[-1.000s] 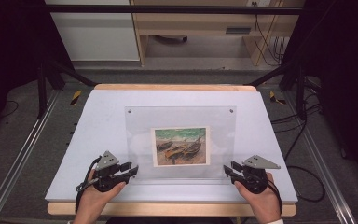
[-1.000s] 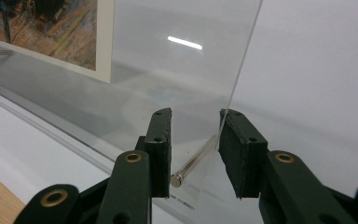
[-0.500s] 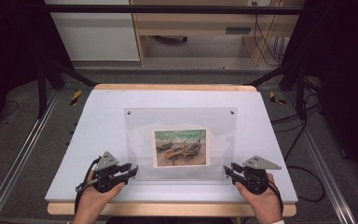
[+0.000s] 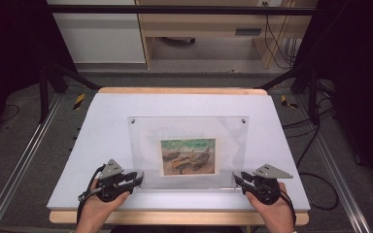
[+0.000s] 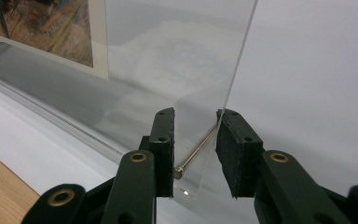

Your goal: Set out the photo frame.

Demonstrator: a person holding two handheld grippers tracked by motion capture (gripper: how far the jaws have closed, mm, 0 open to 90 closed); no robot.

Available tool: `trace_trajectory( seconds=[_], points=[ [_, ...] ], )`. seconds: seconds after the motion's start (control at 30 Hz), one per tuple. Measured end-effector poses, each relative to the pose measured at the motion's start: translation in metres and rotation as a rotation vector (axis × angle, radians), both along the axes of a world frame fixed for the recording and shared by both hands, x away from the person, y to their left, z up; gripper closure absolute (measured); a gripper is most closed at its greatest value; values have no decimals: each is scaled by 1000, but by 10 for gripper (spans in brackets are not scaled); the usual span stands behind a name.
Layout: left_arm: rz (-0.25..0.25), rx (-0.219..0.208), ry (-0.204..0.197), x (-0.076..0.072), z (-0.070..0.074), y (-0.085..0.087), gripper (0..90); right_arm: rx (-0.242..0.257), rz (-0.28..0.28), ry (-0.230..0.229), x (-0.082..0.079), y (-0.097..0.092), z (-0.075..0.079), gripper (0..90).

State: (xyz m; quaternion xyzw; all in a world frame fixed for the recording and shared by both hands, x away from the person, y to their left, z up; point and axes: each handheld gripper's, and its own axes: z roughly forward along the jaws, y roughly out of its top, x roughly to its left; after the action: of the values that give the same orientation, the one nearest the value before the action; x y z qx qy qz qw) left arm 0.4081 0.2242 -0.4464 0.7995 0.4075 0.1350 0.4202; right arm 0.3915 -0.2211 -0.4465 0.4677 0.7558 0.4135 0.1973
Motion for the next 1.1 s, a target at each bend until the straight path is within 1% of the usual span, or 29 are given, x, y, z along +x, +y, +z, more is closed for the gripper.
trace_trajectory(
  seconds=[0.13,0.2,0.43,0.57,1.1],
  points=[
    [-1,-2,2,-1,0,0,658,9,-4,12,-2,0,0,678],
    [-1,-5,4,-1,-1,0,659,6,-1,10,-2,0,0,678],
    [-14,8,12,-1,-1,1,661,-3,5,4,-3,0,-1,678],
    [-15,3,23,-1,-1,1,664,0,3,12,-4,0,-2,678],
    [-26,16,25,-1,-1,1,664,-3,6,8,-6,0,-3,678]
  ],
)
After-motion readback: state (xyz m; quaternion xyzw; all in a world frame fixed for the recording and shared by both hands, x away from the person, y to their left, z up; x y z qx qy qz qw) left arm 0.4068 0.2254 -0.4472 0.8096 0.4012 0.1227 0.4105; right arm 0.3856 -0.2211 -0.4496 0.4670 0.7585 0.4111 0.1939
